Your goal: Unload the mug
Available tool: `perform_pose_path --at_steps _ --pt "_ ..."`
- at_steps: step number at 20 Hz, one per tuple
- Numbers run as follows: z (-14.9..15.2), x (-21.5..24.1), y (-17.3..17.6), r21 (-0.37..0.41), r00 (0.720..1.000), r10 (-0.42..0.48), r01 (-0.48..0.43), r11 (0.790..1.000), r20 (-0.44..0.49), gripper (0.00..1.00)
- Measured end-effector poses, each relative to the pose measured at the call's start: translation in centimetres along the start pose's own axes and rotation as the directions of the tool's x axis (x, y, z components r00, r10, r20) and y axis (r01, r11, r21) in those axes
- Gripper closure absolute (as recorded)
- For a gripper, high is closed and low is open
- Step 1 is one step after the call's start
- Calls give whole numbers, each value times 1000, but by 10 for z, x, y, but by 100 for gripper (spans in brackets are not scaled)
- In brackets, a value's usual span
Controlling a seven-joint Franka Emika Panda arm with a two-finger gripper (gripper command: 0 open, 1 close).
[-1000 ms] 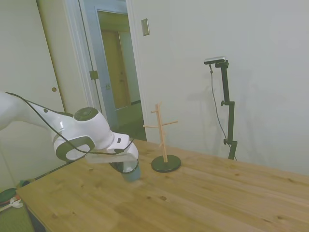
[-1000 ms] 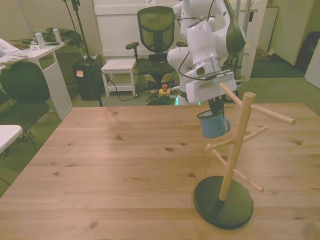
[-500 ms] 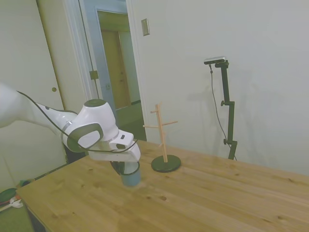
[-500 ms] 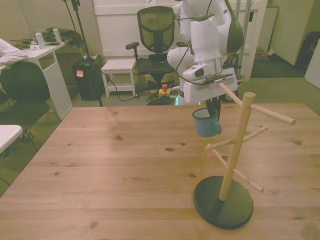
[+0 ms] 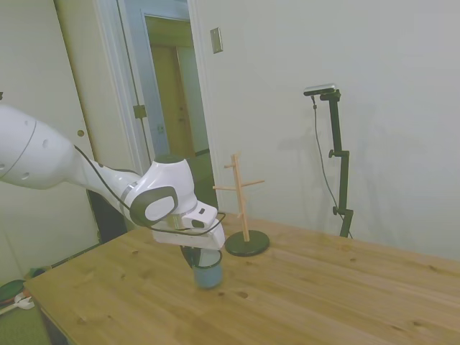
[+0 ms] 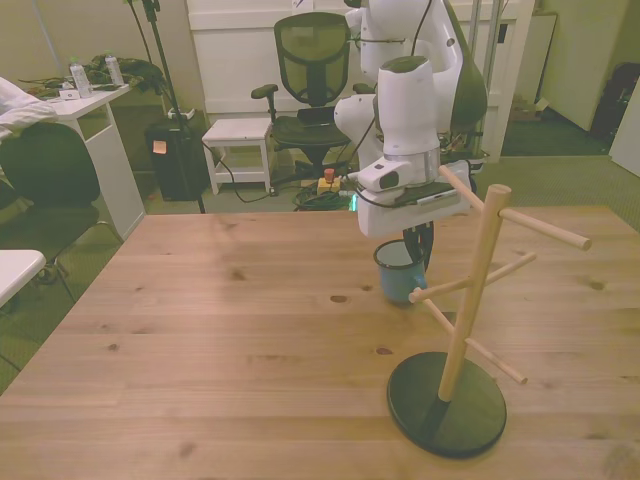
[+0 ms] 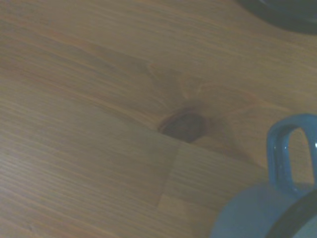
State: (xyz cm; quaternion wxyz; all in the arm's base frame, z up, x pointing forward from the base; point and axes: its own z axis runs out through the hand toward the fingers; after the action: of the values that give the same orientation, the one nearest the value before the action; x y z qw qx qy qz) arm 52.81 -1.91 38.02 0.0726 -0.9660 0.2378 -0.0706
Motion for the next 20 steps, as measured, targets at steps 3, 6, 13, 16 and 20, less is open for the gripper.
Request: perform_pose_path --at_steps 3,6,13,16,20 --pt "6 2 -3 -19 1000 6 -5 1000 10 100" --pt "10 3 -5 -35 1000 1 0 999 15 0" --pt "11 0 -10 -61 999 -29 31 998 35 0" --pt "10 1 -11 -63 999 -33 35 997 35 0" --pt "10 1 -11 -65 999 -32 35 997 39 0"
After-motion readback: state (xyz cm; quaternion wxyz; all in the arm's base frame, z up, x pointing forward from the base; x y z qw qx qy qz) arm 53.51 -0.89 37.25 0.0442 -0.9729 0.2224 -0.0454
